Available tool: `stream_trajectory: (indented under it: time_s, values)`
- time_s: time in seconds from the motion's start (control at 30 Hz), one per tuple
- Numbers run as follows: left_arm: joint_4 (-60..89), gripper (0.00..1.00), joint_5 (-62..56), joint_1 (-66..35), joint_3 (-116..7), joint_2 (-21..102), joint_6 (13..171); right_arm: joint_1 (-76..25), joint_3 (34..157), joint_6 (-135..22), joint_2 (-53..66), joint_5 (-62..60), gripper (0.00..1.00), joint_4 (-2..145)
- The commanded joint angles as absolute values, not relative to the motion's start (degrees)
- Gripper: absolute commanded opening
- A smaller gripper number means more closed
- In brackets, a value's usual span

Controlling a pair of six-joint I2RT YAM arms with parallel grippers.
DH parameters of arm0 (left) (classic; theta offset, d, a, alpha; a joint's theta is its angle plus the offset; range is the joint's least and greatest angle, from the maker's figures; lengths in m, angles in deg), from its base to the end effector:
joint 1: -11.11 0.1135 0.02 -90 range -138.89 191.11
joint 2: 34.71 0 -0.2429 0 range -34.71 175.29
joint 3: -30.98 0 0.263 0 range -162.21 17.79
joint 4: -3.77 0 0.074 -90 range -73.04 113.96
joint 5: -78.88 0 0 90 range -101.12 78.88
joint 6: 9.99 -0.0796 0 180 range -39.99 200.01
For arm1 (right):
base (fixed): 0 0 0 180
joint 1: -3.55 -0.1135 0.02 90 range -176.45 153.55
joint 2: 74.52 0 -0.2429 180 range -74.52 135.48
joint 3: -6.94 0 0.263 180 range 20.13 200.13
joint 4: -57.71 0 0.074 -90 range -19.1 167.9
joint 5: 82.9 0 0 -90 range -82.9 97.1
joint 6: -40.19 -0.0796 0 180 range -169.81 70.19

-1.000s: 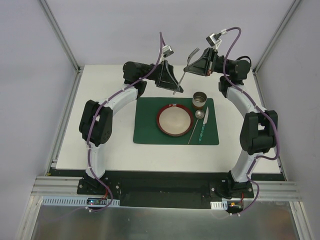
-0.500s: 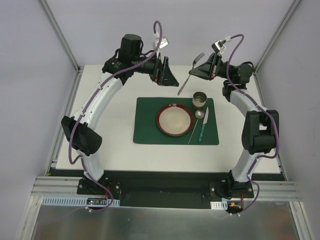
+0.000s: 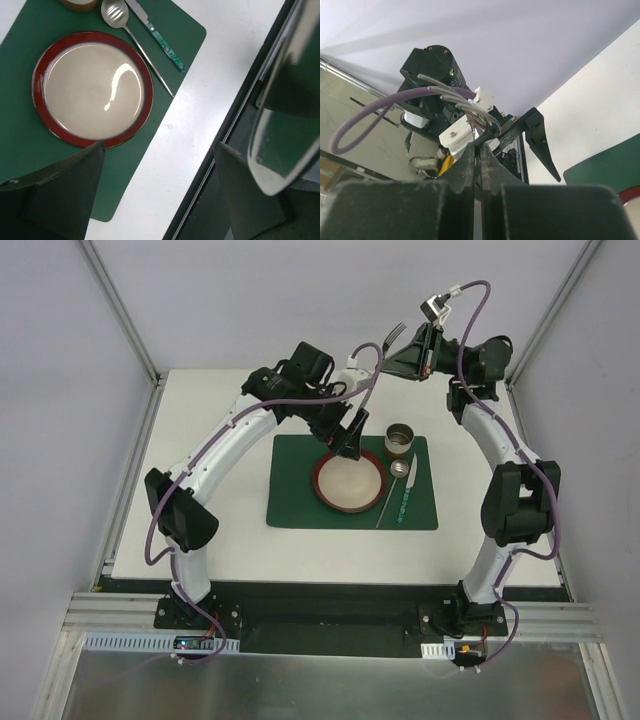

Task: Set the dinner table for one person
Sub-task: Pick up the fork from the corner of the board.

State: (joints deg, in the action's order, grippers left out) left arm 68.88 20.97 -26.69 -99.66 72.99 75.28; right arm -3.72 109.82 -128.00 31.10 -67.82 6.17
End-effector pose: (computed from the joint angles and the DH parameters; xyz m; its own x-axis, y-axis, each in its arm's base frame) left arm 0.3224 -0.3036 0.3525 -0.4602 0.4454 -0.7680 0.8713 0.3927 -0.2943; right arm 0.3975 0.1282 0.4061 -0.4970 0.1933 -0.8459 -0.8664 -0.0569 0.4961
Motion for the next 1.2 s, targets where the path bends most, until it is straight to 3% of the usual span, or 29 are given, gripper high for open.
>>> stream_trajectory:
  time_s: [0.0, 0.07, 0.17, 0.2, 0.23, 0.47, 0.83, 1.17]
  values:
    - [71.98, 0.88, 17.97, -26.33, -103.06, 71.73, 73.42, -4.01, 117.76, -118.06, 29.81, -68.14, 0.01, 21.0]
    - [71.98, 0.88, 17.1, -26.33, -104.2, 70.94, 73.59, -3.75, 120.83, -109.53, 28.49, -67.96, 0.01, 32.6]
    - [71.89, 0.89, 16.65, -26.33, -105.43, 69.27, 73.6, -2.87, 132.85, -78.55, 27.95, -63.49, 0.01, 70.87]
    - [71.98, 0.89, 16.48, -26.33, -105.78, 68.57, 73.6, -3.04, 138.37, -71.24, 28.48, -59.3, 0.01, 92.48]
    - [71.81, 0.89, 16.48, -26.33, -105.87, 68.21, 73.68, -3.22, 142.69, -66.12, 29.01, -58.13, 0.01, 98.7]
    - [71.89, 0.89, 14.28, -26.24, -105.61, 65.75, 72.9, -3.22, 143.79, -58.26, 25.59, -50.74, 0.01, 105.6]
    - [63.29, 0.89, 9.97, -25.98, -103.59, 61.0, 73.86, -5.41, 133.68, -53.85, 18.2, -38.79, 0.01, 110.01]
    - [54.5, 0.87, 16.73, -26.24, -95.95, 62.5, 76.05, -13.05, 132.89, -52.79, 16.18, -31.93, 0.01, 111.5]
